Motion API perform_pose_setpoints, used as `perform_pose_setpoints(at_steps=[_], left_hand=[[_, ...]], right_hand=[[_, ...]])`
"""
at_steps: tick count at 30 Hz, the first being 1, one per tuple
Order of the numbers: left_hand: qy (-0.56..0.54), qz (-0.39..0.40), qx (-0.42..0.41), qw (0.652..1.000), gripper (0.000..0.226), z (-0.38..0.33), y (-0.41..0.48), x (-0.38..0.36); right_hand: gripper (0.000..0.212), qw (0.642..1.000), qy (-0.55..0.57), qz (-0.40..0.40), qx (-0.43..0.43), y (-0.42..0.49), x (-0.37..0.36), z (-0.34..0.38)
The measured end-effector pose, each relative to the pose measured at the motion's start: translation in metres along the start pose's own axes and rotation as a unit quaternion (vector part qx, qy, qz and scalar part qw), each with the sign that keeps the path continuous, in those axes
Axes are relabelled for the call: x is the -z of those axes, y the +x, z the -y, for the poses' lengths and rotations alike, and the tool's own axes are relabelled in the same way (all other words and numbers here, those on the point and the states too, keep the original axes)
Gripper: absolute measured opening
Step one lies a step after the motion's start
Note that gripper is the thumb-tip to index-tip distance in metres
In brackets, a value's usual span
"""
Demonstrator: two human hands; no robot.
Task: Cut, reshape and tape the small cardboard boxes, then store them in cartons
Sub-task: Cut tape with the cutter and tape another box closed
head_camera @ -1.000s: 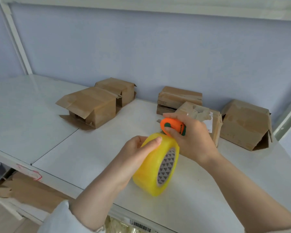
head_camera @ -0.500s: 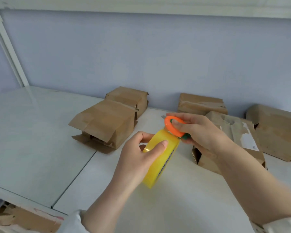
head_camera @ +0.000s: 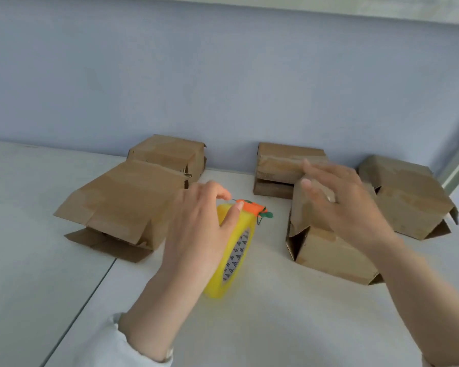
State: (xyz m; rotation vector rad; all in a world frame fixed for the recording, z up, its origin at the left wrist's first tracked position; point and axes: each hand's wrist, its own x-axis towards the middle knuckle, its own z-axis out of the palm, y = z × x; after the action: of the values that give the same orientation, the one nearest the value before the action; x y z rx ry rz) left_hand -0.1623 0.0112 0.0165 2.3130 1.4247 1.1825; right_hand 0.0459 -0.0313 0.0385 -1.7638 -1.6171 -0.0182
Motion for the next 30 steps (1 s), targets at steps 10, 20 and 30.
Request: perform_pose_setpoints(at_steps=[10, 20, 30], left_hand=[[0.075, 0.120, -0.182, 0.973, 0.074, -0.094, 0.001, -0.068], [0.073, 0.290, -0.239, 0.924, 0.069, -0.072, 0.000, -0.075], [-0.265, 0.263, -0.007, 0.928, 0.049, -0.105, -0.030, -0.094]], right_hand=[[0.054, 0.983, -0.121, 0.134, -0.045, -0.035, 0.034, -0.086], [0.031, 0.994, -0.006, 0.105, -0.007, -0.058, 0.106, -0.093], [0.054, 0.968, 0.057, 0.206, -0.128, -0.073, 0.095, -0.122]])
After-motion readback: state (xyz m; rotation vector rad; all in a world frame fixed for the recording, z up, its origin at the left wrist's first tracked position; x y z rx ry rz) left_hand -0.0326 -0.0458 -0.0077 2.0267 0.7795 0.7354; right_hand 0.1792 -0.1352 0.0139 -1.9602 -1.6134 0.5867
